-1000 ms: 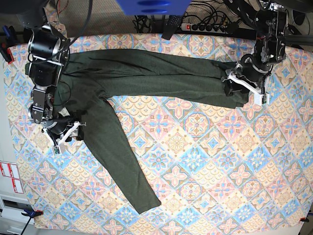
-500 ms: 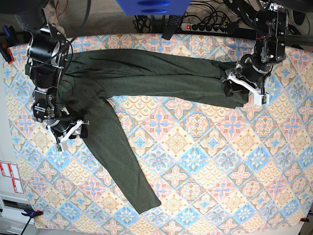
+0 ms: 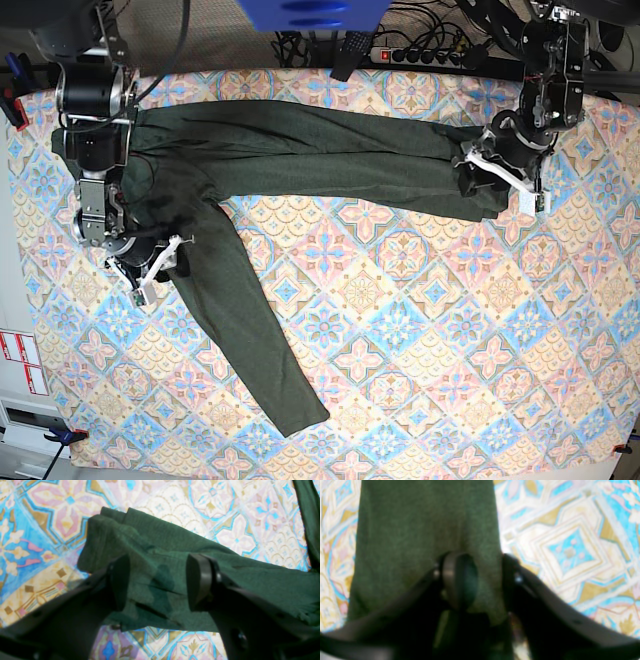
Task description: Fold the T-shirt properly
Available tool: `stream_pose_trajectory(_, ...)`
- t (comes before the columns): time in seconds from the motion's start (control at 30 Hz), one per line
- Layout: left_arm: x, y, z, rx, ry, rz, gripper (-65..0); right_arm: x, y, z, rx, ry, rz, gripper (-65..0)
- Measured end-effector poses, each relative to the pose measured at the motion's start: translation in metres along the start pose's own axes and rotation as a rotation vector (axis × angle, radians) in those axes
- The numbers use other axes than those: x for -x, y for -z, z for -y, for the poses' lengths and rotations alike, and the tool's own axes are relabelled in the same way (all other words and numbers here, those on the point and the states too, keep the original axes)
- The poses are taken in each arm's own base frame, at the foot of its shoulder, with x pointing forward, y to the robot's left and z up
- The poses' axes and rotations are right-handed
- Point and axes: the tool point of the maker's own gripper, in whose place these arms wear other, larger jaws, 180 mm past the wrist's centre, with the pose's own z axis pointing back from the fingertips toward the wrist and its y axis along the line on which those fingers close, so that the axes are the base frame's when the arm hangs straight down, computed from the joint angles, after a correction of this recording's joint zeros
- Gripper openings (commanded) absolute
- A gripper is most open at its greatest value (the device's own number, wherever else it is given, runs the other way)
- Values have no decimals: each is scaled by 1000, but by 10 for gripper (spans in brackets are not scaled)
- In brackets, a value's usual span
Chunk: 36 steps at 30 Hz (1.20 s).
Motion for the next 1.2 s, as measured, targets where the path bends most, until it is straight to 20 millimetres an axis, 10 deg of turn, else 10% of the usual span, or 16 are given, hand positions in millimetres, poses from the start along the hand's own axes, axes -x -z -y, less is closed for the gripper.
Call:
stream_pose_trajectory(0.17, 0, 0, 0, 0, 0, 1, -299, 0, -2, 0, 6, -35, -53, -650)
stream_pose_trajectory(0.67, -2, 0, 0, 1, -4, 5, -299, -19, -49, -20, 29, -263, -44, -648)
stream_pose_trajectory(0.87, -3, 1, 0, 2, -4, 7, -299, 22, -91, -15, 117, -309, -142, -649)
stream_pose_trajectory(1.2, -2, 1, 1, 3, -5, 7, -299, 34, -127, -76, 42, -429, -103, -650)
